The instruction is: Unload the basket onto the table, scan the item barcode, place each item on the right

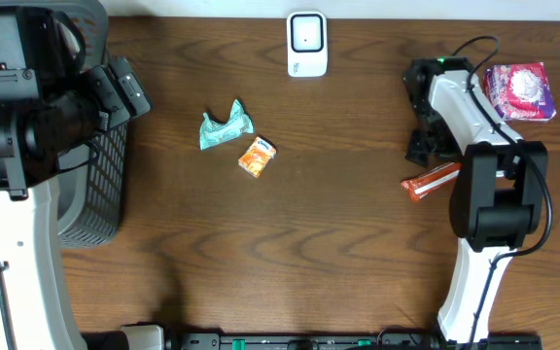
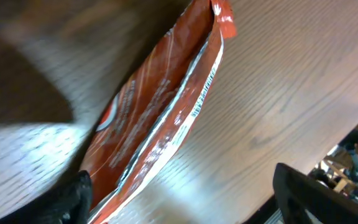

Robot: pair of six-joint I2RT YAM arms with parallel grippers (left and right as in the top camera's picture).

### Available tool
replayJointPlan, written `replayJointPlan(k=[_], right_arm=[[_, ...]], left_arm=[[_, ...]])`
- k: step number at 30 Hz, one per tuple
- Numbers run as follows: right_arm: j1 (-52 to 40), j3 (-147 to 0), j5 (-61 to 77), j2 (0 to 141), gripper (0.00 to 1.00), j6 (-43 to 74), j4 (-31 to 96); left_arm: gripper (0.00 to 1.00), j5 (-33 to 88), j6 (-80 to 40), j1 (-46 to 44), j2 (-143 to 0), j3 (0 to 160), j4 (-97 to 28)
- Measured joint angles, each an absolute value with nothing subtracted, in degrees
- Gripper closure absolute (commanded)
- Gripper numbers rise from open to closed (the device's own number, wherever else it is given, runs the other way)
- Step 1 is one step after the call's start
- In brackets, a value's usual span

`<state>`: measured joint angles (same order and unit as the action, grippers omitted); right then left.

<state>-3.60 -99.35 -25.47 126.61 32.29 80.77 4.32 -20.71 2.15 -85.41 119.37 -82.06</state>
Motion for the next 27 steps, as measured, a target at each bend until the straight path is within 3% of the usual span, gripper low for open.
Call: replayJointPlan(k=[18, 27], right_arm=[[1.08, -82.94, -14.06, 119.92, 0.16, 25.39, 60.12], [1.17, -77.97, -8.67, 117.71, 0.64, 24.23, 52.64]], left_arm=[[0.02, 4.32, -20.71, 2.15, -85.41, 119.37, -82.06], [0.02, 4.32, -20.71, 2.15, -85.41, 119.37, -82.06]])
